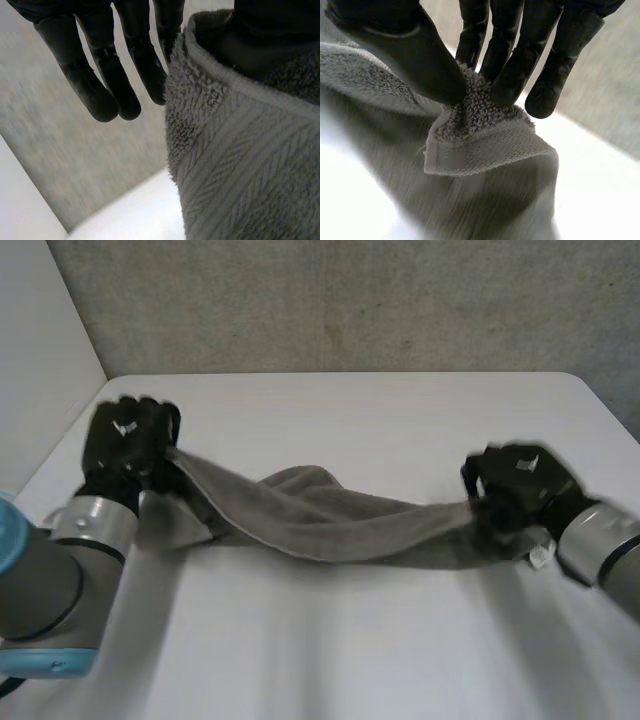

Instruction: Fold the towel.

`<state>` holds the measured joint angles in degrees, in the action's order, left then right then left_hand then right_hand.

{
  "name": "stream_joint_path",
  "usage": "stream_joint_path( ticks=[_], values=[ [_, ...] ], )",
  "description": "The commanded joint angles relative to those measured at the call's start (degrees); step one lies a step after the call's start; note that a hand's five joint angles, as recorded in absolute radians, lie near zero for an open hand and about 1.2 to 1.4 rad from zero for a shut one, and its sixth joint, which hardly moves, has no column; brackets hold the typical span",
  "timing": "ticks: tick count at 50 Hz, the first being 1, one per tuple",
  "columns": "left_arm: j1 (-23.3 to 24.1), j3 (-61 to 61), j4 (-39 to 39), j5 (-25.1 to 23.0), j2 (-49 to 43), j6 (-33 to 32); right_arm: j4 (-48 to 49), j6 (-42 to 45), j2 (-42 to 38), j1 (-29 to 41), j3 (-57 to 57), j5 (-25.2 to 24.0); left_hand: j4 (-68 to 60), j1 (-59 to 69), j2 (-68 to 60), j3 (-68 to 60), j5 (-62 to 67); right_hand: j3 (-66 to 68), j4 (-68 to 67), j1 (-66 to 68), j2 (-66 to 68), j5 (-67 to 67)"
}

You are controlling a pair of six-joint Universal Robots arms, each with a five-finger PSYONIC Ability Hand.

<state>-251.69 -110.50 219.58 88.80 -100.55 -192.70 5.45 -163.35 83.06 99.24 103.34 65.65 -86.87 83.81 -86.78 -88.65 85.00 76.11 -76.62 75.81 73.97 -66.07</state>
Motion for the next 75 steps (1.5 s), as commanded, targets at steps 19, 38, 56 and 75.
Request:
stream_joint_path(
  ticks=[19, 38, 56, 75],
  values=[
    [1.4, 22.2, -35.3, -3.0, 3.9, 2.9, -45.1, 22.9, -6.3, 0.1, -40.9, 4.2, 6.9, -3.8, 6.8, 8.6, -15.0, 3.9, -3.4, 4.2, 6.0, -3.9],
    [1.7, 66.4, -25.3, 0.8, -21.8, -5.7, 5.3, 12.7, -24.4, 7.9, -62.7, 22.1, 6.9, -3.8, 6.8, 8.6, -15.0, 3.9, -3.4, 4.2, 6.0, -3.9],
    [1.2, 30.0, -9.4, 0.8, -10.4, 1.6, 1.2, 11.5, -13.5, 6.8, -34.0, 8.1, 6.9, -3.8, 6.8, 8.6, -15.0, 3.9, -3.4, 4.2, 6.0, -3.9],
    [-0.8, -2.9, 6.8, -9.3, -12.4, -10.7, 0.5, 18.2, -11.8, 3.3, -2.5, 5.7, 6.9, -3.8, 6.8, 8.6, -15.0, 3.9, -3.4, 4.2, 6.0, -3.9]
  ],
)
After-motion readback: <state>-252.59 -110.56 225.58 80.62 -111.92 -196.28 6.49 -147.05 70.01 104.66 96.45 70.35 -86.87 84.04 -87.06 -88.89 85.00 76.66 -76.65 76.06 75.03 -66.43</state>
